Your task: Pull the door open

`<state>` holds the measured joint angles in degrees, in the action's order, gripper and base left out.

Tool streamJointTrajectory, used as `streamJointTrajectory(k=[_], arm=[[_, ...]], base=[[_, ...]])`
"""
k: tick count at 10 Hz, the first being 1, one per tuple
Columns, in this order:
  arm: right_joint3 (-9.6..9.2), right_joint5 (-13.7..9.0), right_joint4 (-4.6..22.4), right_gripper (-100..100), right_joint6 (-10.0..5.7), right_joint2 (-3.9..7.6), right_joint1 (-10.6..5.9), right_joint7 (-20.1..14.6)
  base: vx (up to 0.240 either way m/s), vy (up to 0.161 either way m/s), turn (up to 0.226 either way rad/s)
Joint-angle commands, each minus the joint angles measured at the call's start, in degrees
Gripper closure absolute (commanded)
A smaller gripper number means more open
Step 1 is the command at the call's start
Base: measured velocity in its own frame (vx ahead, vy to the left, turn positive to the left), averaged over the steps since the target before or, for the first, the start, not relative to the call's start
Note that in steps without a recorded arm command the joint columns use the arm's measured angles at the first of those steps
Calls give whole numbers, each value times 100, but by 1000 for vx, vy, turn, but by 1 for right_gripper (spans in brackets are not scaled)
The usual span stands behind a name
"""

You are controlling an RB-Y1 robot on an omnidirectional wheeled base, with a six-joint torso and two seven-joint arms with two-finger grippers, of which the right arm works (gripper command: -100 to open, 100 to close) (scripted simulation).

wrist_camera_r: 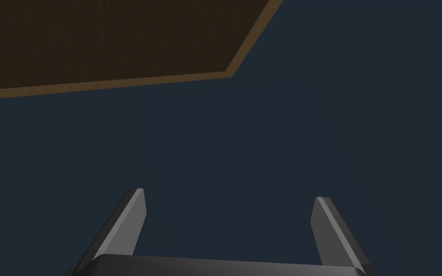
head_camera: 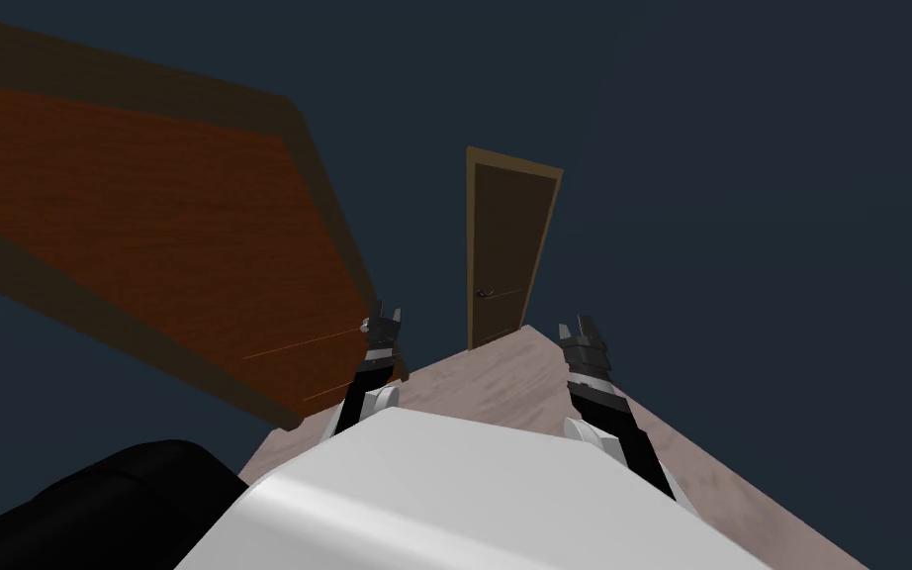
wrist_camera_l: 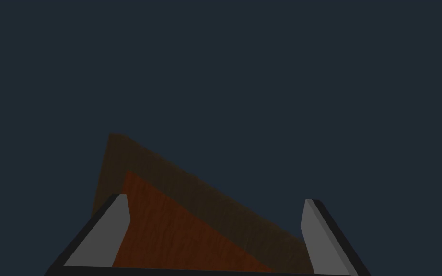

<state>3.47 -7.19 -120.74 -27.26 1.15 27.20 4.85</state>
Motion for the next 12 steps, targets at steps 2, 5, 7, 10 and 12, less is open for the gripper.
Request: streamJointTrajectory(k=[2,5,7,10,12], arm=[[-43,2,440,-100,-92,147,-169,-106],[-69,-7,816,-100,-185,285,-295,-208],[-97,-15,1158,-100,-283,429,-427,-314],[-128,-25,1577,-100,-391,583,-571,-431],[-143,-29,1859,-100,-445,660,-644,-489]], base=[[80,-26,137],[61,-14,79],[85,-23,140],[58,-24,106],[55,-17,78]])
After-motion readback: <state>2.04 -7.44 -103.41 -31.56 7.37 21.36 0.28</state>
